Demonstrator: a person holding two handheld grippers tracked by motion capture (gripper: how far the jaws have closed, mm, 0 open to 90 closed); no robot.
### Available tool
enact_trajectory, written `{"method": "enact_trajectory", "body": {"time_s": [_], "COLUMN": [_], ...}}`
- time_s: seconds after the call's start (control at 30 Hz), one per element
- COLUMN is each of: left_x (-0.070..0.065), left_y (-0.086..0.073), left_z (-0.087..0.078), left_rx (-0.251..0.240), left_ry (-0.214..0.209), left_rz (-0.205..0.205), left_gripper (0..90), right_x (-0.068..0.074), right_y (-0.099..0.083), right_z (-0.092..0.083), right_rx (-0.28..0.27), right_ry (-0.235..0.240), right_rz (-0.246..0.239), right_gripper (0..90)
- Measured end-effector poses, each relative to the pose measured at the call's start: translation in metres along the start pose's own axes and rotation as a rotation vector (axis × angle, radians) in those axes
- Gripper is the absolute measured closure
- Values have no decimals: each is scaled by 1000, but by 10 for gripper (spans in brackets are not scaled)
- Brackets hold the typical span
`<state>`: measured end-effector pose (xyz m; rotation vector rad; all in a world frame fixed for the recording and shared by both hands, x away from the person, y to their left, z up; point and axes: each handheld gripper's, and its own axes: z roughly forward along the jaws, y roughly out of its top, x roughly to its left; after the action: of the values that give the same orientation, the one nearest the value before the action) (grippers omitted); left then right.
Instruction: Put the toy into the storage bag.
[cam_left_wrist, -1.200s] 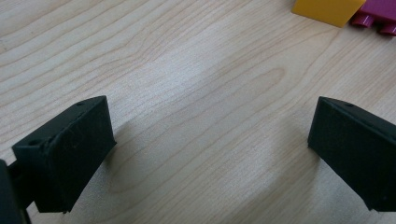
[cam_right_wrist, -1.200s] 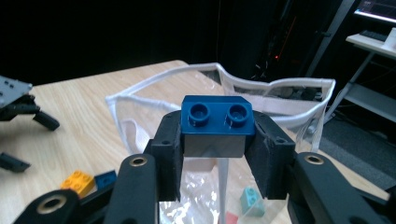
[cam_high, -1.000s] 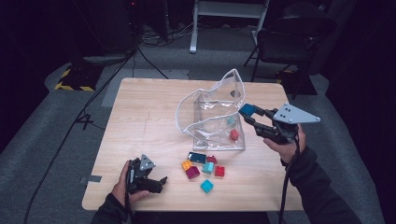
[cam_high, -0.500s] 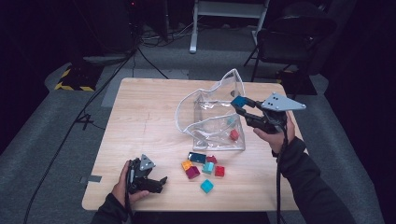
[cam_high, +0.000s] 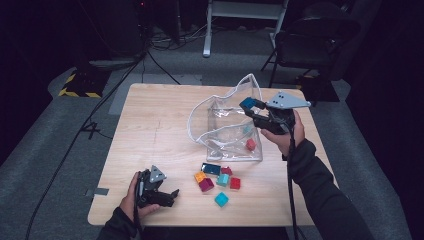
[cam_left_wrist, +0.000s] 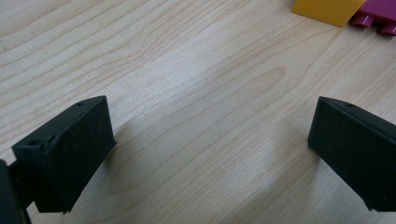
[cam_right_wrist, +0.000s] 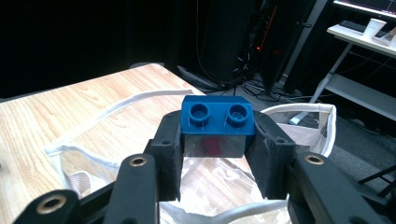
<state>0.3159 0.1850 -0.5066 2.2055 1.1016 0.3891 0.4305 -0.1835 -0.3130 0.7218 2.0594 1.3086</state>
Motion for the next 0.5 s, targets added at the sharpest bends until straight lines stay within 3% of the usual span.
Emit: {"method": "enact_trajectory", "body": {"time_s": [0.4, 0.5], "left_x": [0, 0], "left_y": [0, 0], "left_z": [0, 0], "left_rx": [0, -1], "left_ry": [0, -1], "left_rz": [0, -1], "left_gripper": [5, 5], "right_x": [-2, -2], "right_y": [-2, -3], "right_z": [13, 13], "right_rx": [23, 22], "right_ry": [-23, -37], "right_rz": [17, 24], "right_gripper": [568, 517]}}
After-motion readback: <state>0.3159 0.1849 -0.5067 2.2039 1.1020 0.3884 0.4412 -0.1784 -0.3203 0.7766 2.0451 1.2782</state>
